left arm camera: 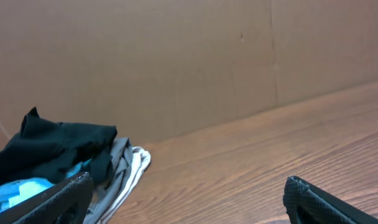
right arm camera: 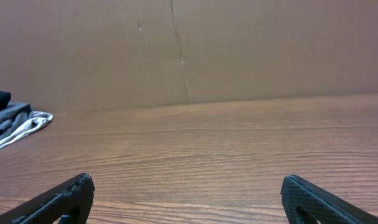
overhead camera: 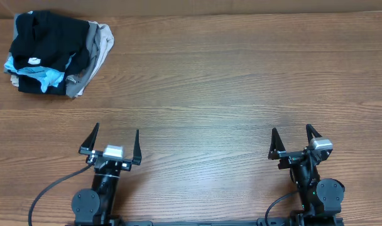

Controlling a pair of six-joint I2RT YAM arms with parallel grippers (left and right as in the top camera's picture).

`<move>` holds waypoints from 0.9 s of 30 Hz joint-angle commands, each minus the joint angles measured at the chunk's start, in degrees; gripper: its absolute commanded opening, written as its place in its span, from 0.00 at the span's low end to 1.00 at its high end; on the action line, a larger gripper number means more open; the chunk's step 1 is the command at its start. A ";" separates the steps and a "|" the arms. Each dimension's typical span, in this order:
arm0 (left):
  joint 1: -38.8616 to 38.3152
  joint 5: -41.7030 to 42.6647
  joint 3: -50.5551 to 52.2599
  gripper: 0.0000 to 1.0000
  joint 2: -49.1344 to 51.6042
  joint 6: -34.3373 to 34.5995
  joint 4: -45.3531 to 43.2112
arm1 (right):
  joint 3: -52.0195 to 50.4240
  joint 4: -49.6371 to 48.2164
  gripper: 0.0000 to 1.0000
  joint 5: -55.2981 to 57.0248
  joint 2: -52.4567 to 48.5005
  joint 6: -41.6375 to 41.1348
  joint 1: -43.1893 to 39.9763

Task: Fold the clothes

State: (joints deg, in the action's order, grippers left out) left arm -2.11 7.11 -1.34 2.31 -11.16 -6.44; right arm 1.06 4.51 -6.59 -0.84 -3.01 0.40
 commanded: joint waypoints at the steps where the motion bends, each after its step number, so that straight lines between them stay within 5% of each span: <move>1: 0.22 -1.36 1.05 1.00 -2.12 1.11 1.60 | -0.61 -0.28 1.00 0.55 0.68 -0.26 -0.15; 5: 0.20 -0.98 1.05 1.00 -2.12 1.20 10.25 | -0.61 -0.26 1.00 0.55 0.68 -0.26 -0.15; 27: 0.17 -1.36 1.05 1.00 -2.05 3.67 10.34 | -0.61 -0.28 1.00 0.55 0.68 -0.26 -0.15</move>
State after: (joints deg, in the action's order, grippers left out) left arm -2.11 6.33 -0.47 0.84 -8.86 3.79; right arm 1.06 4.51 -6.59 -0.84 -2.98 0.40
